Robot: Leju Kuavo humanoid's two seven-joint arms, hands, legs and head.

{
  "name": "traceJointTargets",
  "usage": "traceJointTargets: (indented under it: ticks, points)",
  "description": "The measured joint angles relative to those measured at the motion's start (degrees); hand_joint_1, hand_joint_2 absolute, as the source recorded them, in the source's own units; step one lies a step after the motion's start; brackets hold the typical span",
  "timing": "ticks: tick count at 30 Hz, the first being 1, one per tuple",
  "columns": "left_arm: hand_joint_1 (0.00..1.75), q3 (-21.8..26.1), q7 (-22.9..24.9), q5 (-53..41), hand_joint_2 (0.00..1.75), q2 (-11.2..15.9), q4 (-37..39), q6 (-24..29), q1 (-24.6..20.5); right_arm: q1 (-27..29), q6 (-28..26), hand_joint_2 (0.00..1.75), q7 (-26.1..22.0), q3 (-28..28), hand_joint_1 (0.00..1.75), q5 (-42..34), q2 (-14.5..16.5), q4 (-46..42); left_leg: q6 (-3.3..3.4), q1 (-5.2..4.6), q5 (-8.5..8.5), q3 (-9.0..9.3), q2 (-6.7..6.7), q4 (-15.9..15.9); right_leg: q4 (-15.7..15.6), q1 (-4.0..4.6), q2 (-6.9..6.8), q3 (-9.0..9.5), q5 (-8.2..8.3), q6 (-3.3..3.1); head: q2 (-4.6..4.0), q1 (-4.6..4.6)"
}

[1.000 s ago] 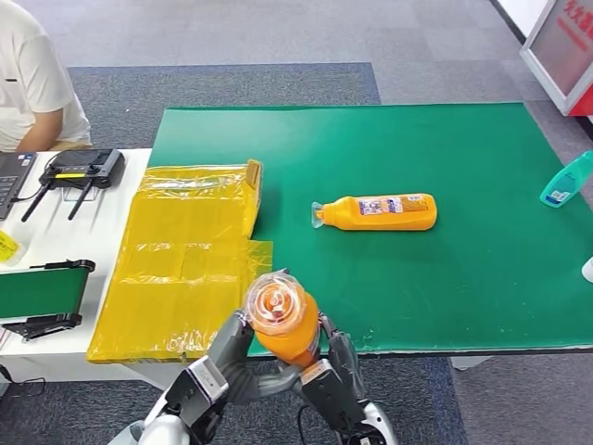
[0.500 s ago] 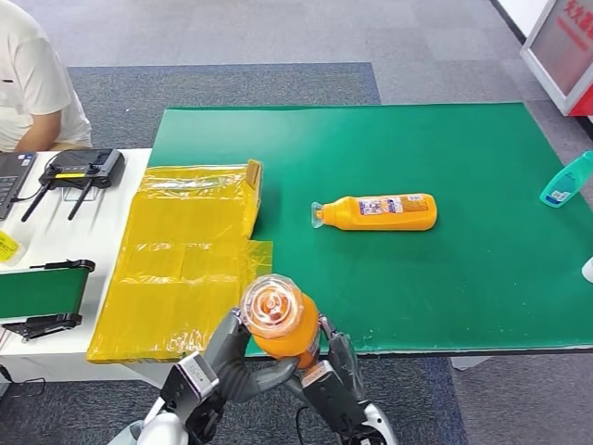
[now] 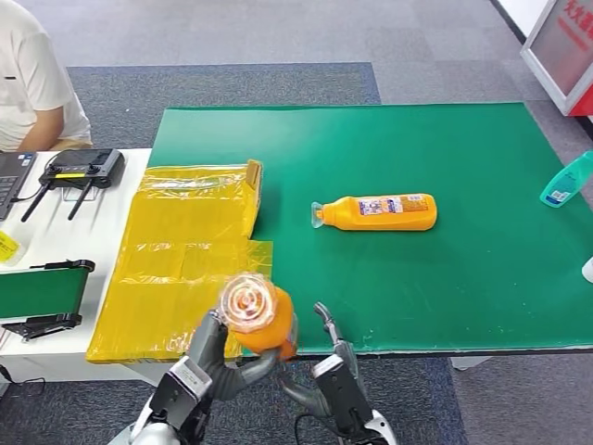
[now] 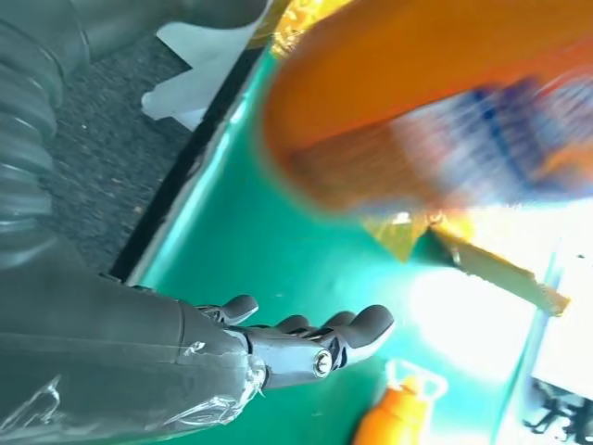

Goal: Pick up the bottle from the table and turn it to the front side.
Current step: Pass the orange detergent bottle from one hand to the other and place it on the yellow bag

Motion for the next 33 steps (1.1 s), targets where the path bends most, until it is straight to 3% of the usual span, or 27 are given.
traceJointTargets:
  ticks: [3, 7, 12, 16, 21, 28, 33]
  points:
    - [1.75, 1.52, 1.56, -4.68, 1.75, 0.43, -0.48, 3.32, 0.33, 0.74, -0.01, 1.75, 0.3, -0.59, 0.0, 0.03, 0.01, -0.37, -0.01, 0.0, 0.0, 0.0, 0.0, 0.0, 0.0, 0.01, 0.0, 0.0, 0.0, 0.0, 0.0, 0.01]
    - [1.75, 4.47, 8.07, -21.07, 1.75, 0.93, -0.95, 13.14, 0.57, 2.5, -0.26, 1.75, 1.58, -2.14, 0.0, 1.37, 0.19, -2.72, -0.01, 0.0, 0.0, 0.0, 0.0, 0.0, 0.0, 0.01, 0.0, 0.0, 0.0, 0.0, 0.0, -0.01]
    - [1.75, 9.5, 12.62, -27.97, 1.75, 2.16, -1.04, 13.78, -0.88, 4.32, 0.92, 1.75, 2.38, -4.96, 0.0, 2.43, 0.26, -6.55, -0.02, 0.0, 0.01, 0.01, 0.0, 0.0, 0.0, 0.02, 0.0, 0.0, 0.01, -0.01, 0.0, 0.0]
    - [1.75, 11.87, 19.82, -44.82, 1.75, 3.11, -0.8, 15.84, -2.98, 5.38, 2.8, 1.75, 2.05, -7.72, 0.0, 3.32, 0.89, -8.88, -0.01, 0.0, 0.02, 0.01, 0.0, 0.0, 0.0, 0.01, 0.0, -0.01, 0.02, 0.0, 0.0, 0.01]
    - [1.75, 12.5, 23.71, -53.72, 1.75, 6.34, 4.6, 12.01, -10.91, 5.3, 5.15, 1.75, 1.2, -9.61, 0.0, 3.21, 1.37, -10.32, -0.1, 0.01, 0.11, 0.01, -0.01, 0.0, 0.01, 0.03, 0.0, -0.02, 0.09, -0.04, 0.0, -0.01]
    - [1.75, 10.34, 18.55, -56.1, 1.75, 13.41, 20.41, 5.78, -27.05, 3.17, 9.18, 1.75, -0.52, -10.45, 0.0, 1.65, 1.44, -10.25, -0.23, 0.07, 0.35, -0.02, 0.0, 0.0, 0.03, 0.07, 0.05, -0.13, 0.3, -0.1, 0.0, -0.01]
    - [1.75, 7.67, 18.0, -56.11, 1.75, 15.17, 30.05, 2.4, -35.8, 2.26, 9.91, 1.75, -0.99, -10.63, 0.0, 1.57, 1.44, -9.65, -0.24, 0.07, 0.38, -0.04, 0.01, 0.01, 0.04, 0.07, 0.09, -0.15, 0.34, -0.1, 0.0, 0.0]
